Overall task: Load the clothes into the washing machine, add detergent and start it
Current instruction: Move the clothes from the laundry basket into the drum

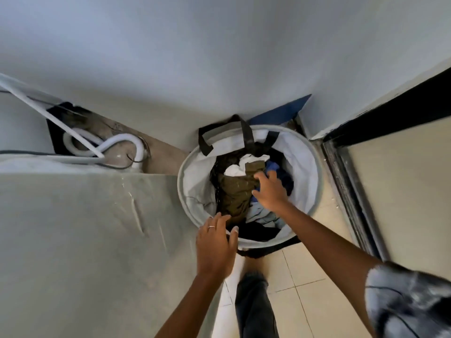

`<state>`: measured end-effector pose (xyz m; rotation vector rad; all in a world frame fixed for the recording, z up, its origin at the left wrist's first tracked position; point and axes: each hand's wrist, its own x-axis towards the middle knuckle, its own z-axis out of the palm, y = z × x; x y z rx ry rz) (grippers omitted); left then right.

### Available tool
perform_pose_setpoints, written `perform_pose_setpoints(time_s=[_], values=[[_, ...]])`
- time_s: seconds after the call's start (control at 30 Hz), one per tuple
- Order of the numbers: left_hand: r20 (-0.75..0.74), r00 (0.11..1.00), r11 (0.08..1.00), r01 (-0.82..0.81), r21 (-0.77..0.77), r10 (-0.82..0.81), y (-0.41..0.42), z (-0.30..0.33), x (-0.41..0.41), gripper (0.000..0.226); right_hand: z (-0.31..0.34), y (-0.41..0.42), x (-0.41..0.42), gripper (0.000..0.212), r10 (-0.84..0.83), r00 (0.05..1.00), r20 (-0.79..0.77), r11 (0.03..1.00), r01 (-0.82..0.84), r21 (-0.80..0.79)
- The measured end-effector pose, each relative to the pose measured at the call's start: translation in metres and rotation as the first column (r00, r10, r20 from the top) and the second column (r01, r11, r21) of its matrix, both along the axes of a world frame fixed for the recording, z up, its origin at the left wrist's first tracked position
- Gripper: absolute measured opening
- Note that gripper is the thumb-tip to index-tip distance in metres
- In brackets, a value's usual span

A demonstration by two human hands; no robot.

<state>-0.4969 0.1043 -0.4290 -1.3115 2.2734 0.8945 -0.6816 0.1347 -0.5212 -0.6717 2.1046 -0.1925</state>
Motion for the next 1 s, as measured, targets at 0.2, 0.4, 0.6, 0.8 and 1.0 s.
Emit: perform_pose_setpoints(time_s=[0.2, 0.4, 0.6, 0.8, 1.0], values=[[-0.012, 0.997, 0.997, -0.079, -0.011, 0.079, 0.021, -0.035, 0.038, 0.087, -0.074, -0.03, 0.038, 0.094, 0.067, 0.997, 0.024, 0.966, -0.07, 0.249], [-0.016, 0.998, 0.998, -0.062, 0.023, 0.062, 0.022, -0.035, 0.055, 0.072, -0.094, -0.001, 0.063, 0.033, 0.241, 0.939, -0.243, 0.969, -0.221, 0.107], [-0.052, 0.989, 0.984, -0.133, 0.118, 0.139, 0.017, 0.0, 0.048, 0.061, -0.003, 0.011, 0.042, 0.023, -0.173, 0.984, -0.046, 0.945, 0.153, -0.288], [-0.181, 0.924, 0.926, -0.289, 0.244, 0.336, -0.003, 0.047, 0.012, 0.103, 0.129, 0.021, 0.018, 0.02, -0.26, 0.952, 0.161, 0.888, 0.301, -0.348], [-0.247, 0.931, 0.945, -0.205, 0.254, 0.269, -0.012, 0.07, -0.03, 0.13, 0.238, 0.019, 0.008, 0.033, -0.445, 0.441, 0.779, 0.549, 0.822, -0.152]])
